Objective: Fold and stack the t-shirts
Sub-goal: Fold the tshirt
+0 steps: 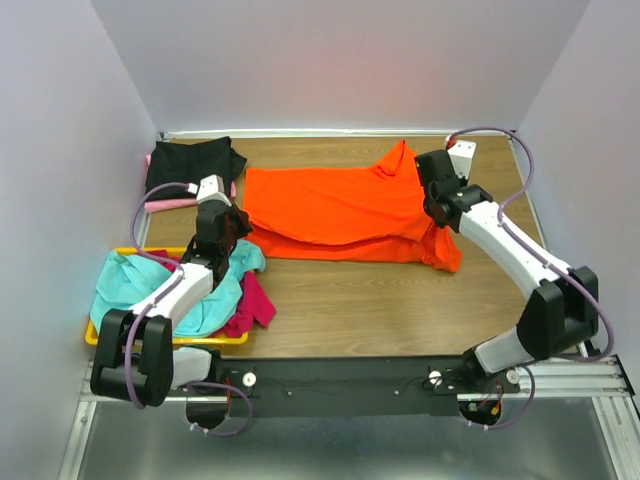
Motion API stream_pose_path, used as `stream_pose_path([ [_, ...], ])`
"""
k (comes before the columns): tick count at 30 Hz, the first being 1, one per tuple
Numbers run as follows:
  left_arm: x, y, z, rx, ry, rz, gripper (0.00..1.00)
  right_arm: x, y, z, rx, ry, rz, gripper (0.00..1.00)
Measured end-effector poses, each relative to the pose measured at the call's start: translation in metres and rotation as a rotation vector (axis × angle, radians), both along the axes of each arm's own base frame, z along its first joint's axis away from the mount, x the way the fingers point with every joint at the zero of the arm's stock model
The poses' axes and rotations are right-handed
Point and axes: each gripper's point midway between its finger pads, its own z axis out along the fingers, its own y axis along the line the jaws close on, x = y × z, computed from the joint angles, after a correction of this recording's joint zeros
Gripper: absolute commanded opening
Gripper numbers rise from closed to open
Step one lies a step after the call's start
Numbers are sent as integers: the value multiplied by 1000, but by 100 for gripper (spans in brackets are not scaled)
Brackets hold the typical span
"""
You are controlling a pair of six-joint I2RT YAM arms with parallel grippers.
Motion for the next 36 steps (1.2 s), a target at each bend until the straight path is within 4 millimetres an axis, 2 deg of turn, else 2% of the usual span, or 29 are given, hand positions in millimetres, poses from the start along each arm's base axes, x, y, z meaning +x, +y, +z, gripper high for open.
stream_pose_path([
  [6, 10, 17, -24, 12, 57, 48, 0, 27, -12, -28, -28, 76, -20, 1],
  [15, 21, 40, -52, 18, 128, 104, 0, 61, -9, -67, -56, 166, -8, 1],
  [23, 42, 38, -62, 20, 158, 86, 0, 77, -9, -93, -68, 221, -5, 1],
  [24, 45, 37, -62, 21, 159, 84, 0, 78, -10, -95, -68, 224, -7, 5],
  [26, 49, 37, -62, 25, 160, 79, 7, 82, -11, -96, -64, 224, -9, 23],
  [27, 51, 36, -62, 27, 161, 76, 11, 83, -11, -96, -60, 223, -11, 52],
  [28, 54, 36, -62, 28, 160, 73, 26, 84, -11, -96, -64, 226, -5, 68],
  [29, 56, 36, -60, 34, 159, 68, 51, 85, -12, -95, -59, 222, -8, 78],
  [30, 59, 35, -57, 34, 153, 65, 60, 85, -13, -94, -61, 223, -4, 85],
  [31, 62, 35, -54, 37, 148, 63, 76, 86, -12, -93, -54, 218, -3, 93],
  [32, 65, 35, -50, 43, 139, 61, 83, 85, -12, -91, -51, 214, -2, 96],
  [34, 71, 35, -41, 43, 119, 60, 89, 83, -12, -87, -41, 203, -2, 98],
  [36, 75, 34, -34, 42, 103, 60, 91, 71, -15, -80, -24, 194, 0, 98],
])
